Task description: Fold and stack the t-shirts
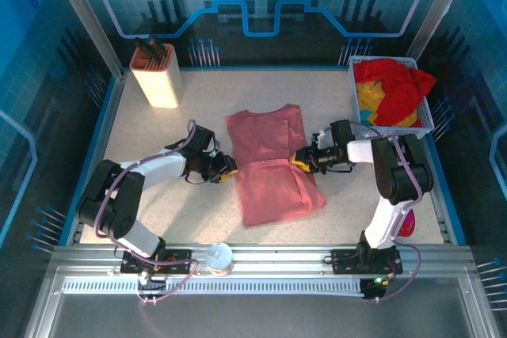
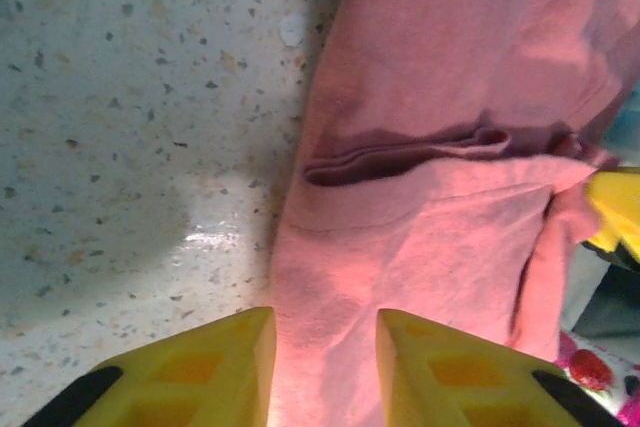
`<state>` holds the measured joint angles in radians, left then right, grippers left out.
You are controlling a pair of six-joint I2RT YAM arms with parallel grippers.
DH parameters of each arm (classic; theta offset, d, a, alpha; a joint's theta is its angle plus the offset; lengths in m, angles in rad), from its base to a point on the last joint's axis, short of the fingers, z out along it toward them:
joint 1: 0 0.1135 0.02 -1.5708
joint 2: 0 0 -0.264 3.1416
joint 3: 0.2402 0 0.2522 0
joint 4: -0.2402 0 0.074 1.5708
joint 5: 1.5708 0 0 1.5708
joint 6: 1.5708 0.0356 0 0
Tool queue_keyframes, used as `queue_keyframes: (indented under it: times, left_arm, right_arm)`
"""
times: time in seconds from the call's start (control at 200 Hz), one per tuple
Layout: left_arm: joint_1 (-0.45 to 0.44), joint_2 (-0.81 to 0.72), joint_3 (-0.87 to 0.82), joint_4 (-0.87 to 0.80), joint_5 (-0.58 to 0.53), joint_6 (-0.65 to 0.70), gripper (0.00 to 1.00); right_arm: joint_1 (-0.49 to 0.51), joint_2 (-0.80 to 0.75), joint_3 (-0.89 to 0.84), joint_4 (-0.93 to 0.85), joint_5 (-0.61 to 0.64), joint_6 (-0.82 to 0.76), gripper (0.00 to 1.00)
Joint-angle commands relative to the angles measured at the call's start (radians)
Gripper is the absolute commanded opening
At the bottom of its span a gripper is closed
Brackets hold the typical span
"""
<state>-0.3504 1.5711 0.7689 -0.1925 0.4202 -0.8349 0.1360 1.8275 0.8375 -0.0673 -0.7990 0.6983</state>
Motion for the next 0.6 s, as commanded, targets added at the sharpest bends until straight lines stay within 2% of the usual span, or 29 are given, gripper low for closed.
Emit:
queue_keyframes:
  times: [0.0,0.055,0.115,0.275,0.505,0.595]
  left_arm:
    - [0.001,0.023,-0.01,0.021,0.006,0.008,0.36]
    - [-0.002,0.034,0.0,0.017,0.011,0.011,0.36]
    - [-0.007,0.043,0.008,0.014,0.009,0.014,0.36]
    - [-0.01,0.049,0.02,0.005,0.009,0.017,0.35]
    - [-0.014,0.047,0.029,-0.006,0.002,0.019,0.33]
    - [-0.018,0.053,0.034,-0.004,0.004,0.016,0.33]
  right_arm:
    - [0.0,-0.069,0.05,-0.193,0.12,-0.124,0.46]
    - [0.002,-0.099,0.09,-0.265,0.17,-0.166,0.57]
    - [0.009,-0.13,0.113,-0.319,0.214,-0.197,0.6]
    - [0.055,-0.18,0.173,-0.454,0.372,-0.267,0.6]
    - [0.246,-0.246,0.221,-0.573,0.762,-0.304,0.59]
    - [0.308,-0.236,0.231,-0.581,0.84,-0.292,0.59]
